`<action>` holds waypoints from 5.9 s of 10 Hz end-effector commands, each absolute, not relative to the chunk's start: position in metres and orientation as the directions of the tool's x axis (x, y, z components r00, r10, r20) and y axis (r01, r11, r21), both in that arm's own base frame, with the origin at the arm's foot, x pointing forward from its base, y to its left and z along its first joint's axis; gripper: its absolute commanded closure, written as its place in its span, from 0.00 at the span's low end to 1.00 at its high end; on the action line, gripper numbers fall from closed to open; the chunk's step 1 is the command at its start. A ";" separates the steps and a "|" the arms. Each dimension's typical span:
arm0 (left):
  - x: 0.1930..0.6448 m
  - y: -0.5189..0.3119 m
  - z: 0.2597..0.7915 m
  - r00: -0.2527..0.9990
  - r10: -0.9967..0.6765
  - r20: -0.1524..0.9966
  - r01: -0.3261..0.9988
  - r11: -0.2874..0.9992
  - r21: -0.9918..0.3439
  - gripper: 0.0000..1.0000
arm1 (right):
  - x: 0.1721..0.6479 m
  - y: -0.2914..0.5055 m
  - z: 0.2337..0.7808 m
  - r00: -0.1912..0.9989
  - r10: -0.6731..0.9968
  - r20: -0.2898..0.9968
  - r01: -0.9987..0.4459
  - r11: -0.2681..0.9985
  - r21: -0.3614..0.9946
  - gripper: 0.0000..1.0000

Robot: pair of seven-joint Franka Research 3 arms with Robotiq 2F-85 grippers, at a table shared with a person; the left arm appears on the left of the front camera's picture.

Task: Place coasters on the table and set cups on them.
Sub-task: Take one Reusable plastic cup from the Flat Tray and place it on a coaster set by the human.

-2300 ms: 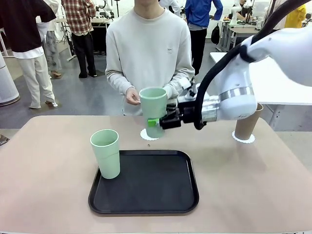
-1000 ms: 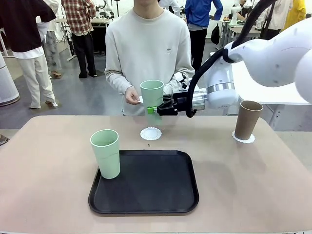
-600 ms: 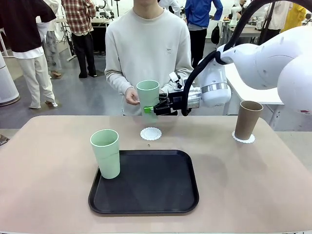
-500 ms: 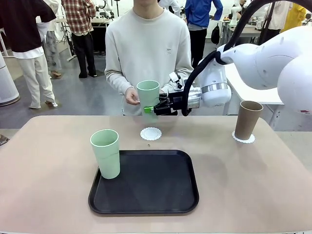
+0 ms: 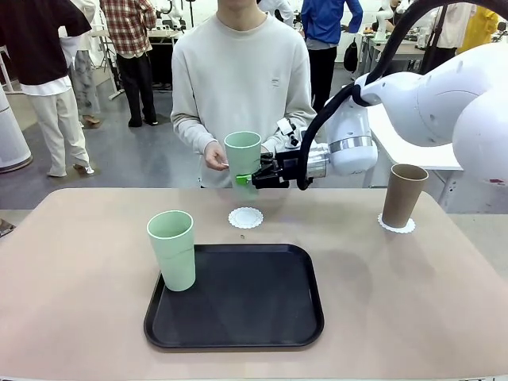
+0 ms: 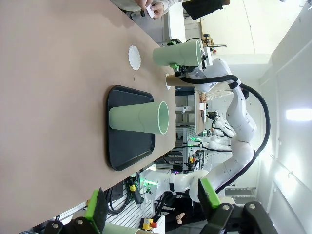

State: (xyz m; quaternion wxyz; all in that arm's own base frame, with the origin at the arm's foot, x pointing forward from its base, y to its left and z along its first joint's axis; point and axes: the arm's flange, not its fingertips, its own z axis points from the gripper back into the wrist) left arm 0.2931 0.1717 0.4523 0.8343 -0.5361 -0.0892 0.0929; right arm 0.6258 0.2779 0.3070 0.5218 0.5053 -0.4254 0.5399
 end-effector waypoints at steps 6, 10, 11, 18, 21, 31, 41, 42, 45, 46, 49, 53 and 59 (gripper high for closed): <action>0.292 0.172 0.453 0.966 0.252 0.056 -0.052 0.402 -0.914 0.00 | 0.628 0.287 0.257 0.013 0.135 0.991 -0.993 -0.117 0.029 0.15; 0.292 0.172 0.453 0.966 0.252 0.056 -0.052 0.402 -0.914 0.00 | 0.633 0.290 0.239 0.075 0.145 0.987 -0.988 -0.124 0.093 0.15; 0.292 0.172 0.453 0.966 0.252 0.056 -0.052 0.402 -0.914 0.00 | 0.635 0.289 0.238 0.080 0.145 0.986 -0.988 -0.118 0.098 0.15; 0.292 0.172 0.453 0.966 0.252 0.056 -0.052 0.402 -0.914 0.00 | 0.648 0.284 0.229 0.121 0.124 0.985 -0.985 -0.110 0.135 0.15; 0.292 0.172 0.453 0.966 0.252 0.056 -0.052 0.402 -0.914 0.00 | 0.646 0.289 0.229 0.131 0.129 0.983 -0.981 -0.130 0.148 0.15; 0.292 0.172 0.453 0.966 0.252 0.056 -0.052 0.402 -0.914 0.00 | 0.644 0.286 0.231 0.112 0.202 0.973 -0.982 -0.126 0.140 0.00; 0.292 0.172 0.453 0.966 0.252 0.056 -0.052 0.402 -0.914 0.00 | 0.643 0.256 0.233 0.159 0.212 0.964 -0.979 -0.090 0.181 0.00; 0.292 0.172 0.453 0.966 0.252 0.056 -0.052 0.402 -0.914 0.00 | 0.642 0.253 0.235 0.162 0.203 0.966 -0.979 -0.089 0.183 0.00; 0.292 0.172 0.453 0.966 0.252 0.056 -0.052 0.402 -0.914 0.00 | 0.637 0.247 0.238 0.172 0.190 0.967 -0.975 -0.105 0.194 0.00; 0.292 0.172 0.453 0.966 0.252 0.056 -0.052 0.402 -0.914 0.00 | 0.634 0.245 0.240 0.176 0.188 0.966 -0.972 -0.121 0.200 0.00; 0.292 0.172 0.453 0.966 0.252 0.056 -0.052 0.402 -0.914 0.00 | 0.624 0.234 0.247 0.176 0.214 0.961 -0.965 -0.156 0.212 0.00; 0.292 0.172 0.453 0.966 0.252 0.056 -0.052 0.402 -0.914 0.00 | 0.614 0.214 0.263 0.163 0.260 0.952 -0.976 -0.097 0.194 0.00; 0.292 0.172 0.453 0.966 0.252 0.056 -0.052 0.402 -0.914 0.00 | 0.597 0.205 0.284 0.161 0.333 0.929 -0.982 -0.036 0.183 0.00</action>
